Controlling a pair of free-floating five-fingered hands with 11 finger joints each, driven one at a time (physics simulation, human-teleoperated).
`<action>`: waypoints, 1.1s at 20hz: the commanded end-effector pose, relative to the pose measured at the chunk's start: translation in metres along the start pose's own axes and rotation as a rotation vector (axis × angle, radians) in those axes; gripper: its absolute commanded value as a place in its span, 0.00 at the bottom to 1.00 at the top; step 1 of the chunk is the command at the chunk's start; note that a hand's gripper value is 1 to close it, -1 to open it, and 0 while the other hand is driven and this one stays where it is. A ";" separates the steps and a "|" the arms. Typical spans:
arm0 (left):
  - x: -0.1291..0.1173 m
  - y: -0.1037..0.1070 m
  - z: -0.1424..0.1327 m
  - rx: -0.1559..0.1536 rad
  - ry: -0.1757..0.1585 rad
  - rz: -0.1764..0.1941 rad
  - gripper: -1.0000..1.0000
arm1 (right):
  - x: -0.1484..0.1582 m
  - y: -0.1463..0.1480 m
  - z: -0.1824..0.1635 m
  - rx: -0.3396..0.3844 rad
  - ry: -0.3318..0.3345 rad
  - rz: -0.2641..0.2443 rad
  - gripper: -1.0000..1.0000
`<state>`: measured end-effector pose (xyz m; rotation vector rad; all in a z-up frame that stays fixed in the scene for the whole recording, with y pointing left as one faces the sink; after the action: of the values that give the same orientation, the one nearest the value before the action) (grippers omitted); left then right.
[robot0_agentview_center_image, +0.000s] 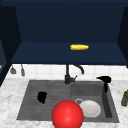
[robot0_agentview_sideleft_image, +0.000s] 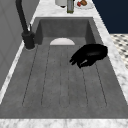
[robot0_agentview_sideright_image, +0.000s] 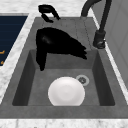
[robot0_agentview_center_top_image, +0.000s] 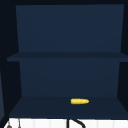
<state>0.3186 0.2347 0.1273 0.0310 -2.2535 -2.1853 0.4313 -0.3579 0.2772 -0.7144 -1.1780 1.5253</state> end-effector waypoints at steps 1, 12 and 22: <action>0.000 0.000 0.000 0.000 0.000 0.000 0.50 | 0.010 0.011 -0.005 0.014 -0.103 0.038 0.00; 0.000 0.000 0.000 0.000 0.000 0.000 0.50 | 0.030 0.012 -0.016 0.022 -0.140 0.034 0.00; 0.000 0.000 0.000 0.000 0.000 0.000 0.50 | 0.068 0.049 -0.041 -0.067 -0.226 0.054 0.00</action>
<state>0.3186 0.2347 0.1273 0.0310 -2.2535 -2.1853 0.4305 -0.2930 0.2382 -0.6123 -1.3208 1.6070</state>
